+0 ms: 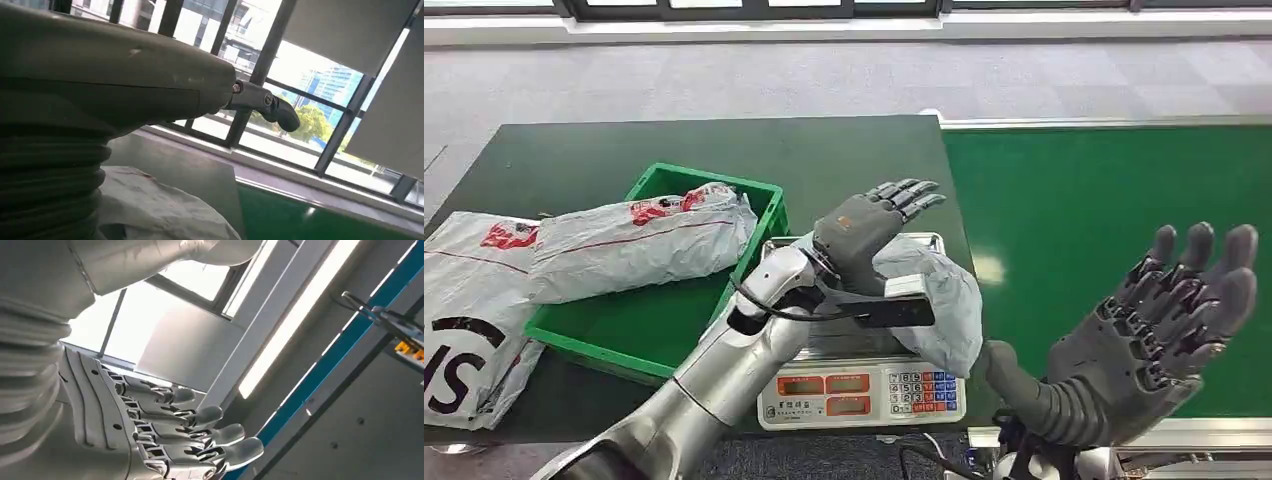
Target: Moved the parcel from conveyor to table for the left to box.
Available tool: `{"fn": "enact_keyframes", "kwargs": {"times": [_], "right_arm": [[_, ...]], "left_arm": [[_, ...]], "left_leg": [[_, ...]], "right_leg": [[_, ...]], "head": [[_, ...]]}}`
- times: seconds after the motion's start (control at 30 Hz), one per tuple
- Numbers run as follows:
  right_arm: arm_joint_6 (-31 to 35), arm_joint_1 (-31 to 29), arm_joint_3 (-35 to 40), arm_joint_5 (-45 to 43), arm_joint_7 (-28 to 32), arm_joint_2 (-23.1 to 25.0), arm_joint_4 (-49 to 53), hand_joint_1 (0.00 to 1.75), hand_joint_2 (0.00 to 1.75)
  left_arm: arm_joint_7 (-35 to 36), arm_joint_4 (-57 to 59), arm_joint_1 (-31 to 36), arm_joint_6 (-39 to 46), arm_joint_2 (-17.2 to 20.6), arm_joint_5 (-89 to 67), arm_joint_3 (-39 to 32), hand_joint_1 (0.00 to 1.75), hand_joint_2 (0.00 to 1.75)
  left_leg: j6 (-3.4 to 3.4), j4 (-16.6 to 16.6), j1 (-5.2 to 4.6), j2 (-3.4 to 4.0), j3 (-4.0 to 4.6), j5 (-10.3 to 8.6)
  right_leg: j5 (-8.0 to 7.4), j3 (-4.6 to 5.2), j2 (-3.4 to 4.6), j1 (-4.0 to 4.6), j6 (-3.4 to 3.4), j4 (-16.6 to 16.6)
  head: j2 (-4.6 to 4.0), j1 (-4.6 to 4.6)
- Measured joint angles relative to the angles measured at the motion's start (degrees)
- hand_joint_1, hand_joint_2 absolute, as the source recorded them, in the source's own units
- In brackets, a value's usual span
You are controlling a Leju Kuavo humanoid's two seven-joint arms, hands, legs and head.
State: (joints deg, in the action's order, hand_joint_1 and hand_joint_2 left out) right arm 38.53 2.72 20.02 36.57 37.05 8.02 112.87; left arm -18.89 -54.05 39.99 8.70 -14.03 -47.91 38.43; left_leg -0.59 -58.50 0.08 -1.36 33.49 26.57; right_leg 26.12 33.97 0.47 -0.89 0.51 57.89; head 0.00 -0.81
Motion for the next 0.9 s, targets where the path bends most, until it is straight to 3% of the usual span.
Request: {"fn": "enact_keyframes", "kwargs": {"times": [0.2,0.37,0.57,0.73,0.77,0.9], "right_arm": [[-1.6,0.0,0.0,0.44,0.0,0.57,0.0,0.0,1.75],[-4.04,-0.6,0.0,0.59,0.07,1.07,-0.15,0.0,1.75],[-4.39,-1.11,0.0,0.52,0.26,1.35,-0.68,0.0,1.75],[-5.53,-1.87,0.0,0.48,0.28,1.36,-1.42,0.0,1.75],[-5.64,-2.05,0.0,0.48,0.17,1.35,-1.77,0.0,1.75],[-5.34,-3.05,0.0,0.35,0.13,1.35,-3.6,0.0,1.75]], "left_arm": [[-0.61,6.07,1.55,-2.25,-1.7,1.66,2.42,0.0,1.75],[-1.25,16.58,3.01,-9.18,-3.78,-0.16,6.78,0.0,1.75],[-1.88,24.17,3.65,-10.46,-3.82,-0.46,10.21,0.0,1.75],[-0.08,28.33,4.65,-19.44,-3.78,-2.06,12.79,0.0,1.75],[0.44,29.05,4.84,-20.77,-3.78,-2.56,13.53,1.75,1.75],[1.82,30.99,5.52,-20.67,-3.67,-2.84,15.48,1.75,1.75]], "left_leg": [[0.0,0.01,0.01,0.0,0.01,0.0],[0.0,0.01,0.0,0.02,0.01,0.0],[0.0,0.02,0.0,-0.01,0.0,0.0],[0.0,0.03,0.01,-0.02,-0.11,0.0],[0.01,0.04,0.02,-0.04,-0.16,0.01],[0.07,0.04,0.01,-0.06,-0.39,0.05]], "right_leg": [[0.0,0.01,0.0,0.01,0.0,0.0],[0.0,-0.02,0.02,-0.01,0.0,0.0],[0.0,-0.03,0.02,0.0,0.0,0.0],[0.02,-0.2,0.02,0.01,0.01,0.0],[0.04,-0.28,0.0,0.01,0.0,0.0],[0.08,-0.57,-0.08,0.01,0.0,-0.01]], "head": [[0.0,0.0],[0.0,0.0],[0.0,0.0],[0.0,0.02],[0.0,0.0],[0.0,0.0]]}}
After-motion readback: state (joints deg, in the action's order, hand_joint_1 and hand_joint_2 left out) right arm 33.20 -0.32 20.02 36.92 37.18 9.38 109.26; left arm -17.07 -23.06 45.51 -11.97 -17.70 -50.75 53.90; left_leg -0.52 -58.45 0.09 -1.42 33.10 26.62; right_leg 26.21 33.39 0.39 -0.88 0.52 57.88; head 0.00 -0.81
